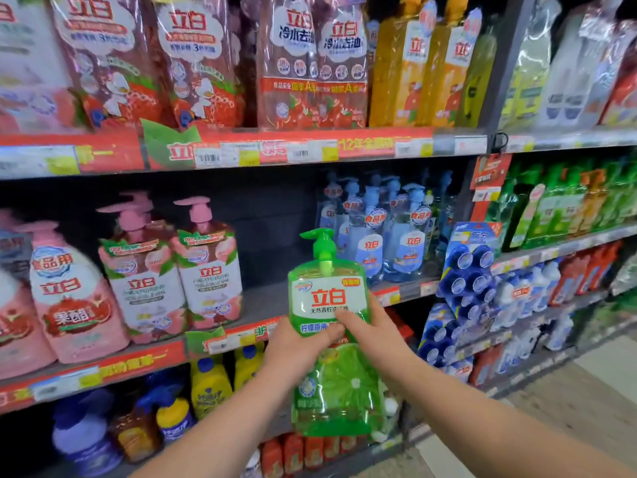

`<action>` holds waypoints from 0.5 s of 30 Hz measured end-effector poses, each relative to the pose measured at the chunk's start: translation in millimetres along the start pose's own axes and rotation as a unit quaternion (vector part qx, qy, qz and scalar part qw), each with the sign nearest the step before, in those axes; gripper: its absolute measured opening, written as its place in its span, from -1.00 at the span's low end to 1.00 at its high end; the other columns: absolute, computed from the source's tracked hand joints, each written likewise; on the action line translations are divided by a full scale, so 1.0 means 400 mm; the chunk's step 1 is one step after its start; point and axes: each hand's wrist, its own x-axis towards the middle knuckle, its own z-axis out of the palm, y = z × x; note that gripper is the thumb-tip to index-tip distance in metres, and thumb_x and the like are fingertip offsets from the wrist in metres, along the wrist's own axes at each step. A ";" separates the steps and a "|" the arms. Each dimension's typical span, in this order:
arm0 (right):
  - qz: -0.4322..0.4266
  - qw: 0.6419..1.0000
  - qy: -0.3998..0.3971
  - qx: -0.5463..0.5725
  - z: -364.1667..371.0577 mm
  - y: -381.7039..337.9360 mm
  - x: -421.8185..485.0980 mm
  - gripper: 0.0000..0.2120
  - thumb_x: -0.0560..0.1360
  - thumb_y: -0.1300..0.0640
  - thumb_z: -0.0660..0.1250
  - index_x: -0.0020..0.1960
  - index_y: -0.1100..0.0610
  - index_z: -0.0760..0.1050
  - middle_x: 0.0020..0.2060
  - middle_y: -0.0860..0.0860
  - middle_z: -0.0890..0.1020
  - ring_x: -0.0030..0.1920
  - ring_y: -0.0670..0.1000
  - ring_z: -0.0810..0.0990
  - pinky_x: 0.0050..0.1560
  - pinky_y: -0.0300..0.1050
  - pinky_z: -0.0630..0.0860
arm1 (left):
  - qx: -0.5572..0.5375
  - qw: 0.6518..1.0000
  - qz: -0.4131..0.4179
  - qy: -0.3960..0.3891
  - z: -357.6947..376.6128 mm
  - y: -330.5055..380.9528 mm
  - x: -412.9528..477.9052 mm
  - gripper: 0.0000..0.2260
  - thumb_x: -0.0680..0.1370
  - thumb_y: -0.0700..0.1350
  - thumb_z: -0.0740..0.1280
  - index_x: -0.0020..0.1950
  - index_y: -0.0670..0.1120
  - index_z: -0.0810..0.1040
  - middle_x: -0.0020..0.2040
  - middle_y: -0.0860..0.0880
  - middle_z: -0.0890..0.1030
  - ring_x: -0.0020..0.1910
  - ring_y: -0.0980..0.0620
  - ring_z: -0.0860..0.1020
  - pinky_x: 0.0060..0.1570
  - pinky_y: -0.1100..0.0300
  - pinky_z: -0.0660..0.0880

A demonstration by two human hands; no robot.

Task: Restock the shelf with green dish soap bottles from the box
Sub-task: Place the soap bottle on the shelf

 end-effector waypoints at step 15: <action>-0.058 0.988 -0.141 0.001 0.065 -0.018 0.506 -0.57 0.52 0.20 0.34 0.34 0.07 0.32 0.15 -0.01 0.59 0.11 -0.08 0.58 0.14 -0.20 0.52 | 0.002 0.993 0.015 0.120 -0.043 0.008 0.440 -0.71 0.30 -0.07 0.55 -0.07 0.10 0.54 -0.06 0.08 0.66 -0.05 0.11 0.62 -0.04 0.21 0.51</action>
